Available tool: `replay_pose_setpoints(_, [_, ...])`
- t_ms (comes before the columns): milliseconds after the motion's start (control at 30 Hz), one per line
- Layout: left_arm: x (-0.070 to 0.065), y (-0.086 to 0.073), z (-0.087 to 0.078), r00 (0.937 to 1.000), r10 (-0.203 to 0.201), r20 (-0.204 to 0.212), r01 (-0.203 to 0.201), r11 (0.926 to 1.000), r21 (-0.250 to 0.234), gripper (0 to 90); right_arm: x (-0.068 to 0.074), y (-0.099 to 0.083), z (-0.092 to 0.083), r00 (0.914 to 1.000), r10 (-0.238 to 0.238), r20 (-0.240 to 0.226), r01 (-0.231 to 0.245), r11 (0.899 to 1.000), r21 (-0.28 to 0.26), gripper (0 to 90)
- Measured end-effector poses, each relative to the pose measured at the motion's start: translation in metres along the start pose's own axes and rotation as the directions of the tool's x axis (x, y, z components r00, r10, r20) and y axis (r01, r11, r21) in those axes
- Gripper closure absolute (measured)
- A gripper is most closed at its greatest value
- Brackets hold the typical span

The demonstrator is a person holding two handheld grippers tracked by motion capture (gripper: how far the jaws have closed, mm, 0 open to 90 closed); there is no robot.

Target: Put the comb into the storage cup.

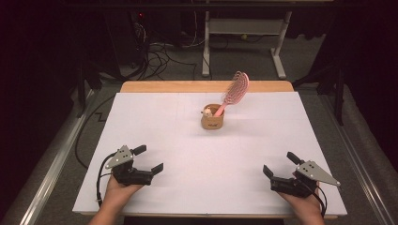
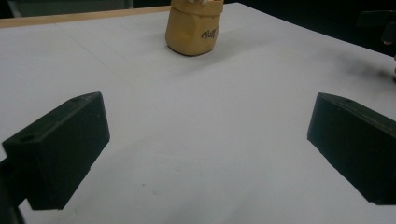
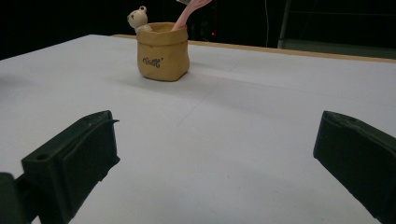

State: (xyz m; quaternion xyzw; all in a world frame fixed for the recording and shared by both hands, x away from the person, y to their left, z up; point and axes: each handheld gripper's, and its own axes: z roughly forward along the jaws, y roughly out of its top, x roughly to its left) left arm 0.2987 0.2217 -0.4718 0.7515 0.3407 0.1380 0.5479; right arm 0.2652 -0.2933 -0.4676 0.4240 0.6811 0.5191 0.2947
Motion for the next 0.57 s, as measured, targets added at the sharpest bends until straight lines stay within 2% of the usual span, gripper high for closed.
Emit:
replay_pose_setpoints(200, [0.0006,-0.0002,-0.0018,1.0000,-0.007,0.001,0.007,1.0000,-0.006,0.0,0.0054,-0.0015,0.0031,0.9996,-0.028,-0.001,0.028,1.000,0.014,0.3])
replay_pose_setpoints(567, [0.0011,0.0000,-0.0033,1.0000,-0.002,-0.001,0.002,1.0000,-0.008,0.0,0.0055,-0.0026,0.0042,0.9994,-0.034,0.006,0.033,0.999,0.023,0.2])
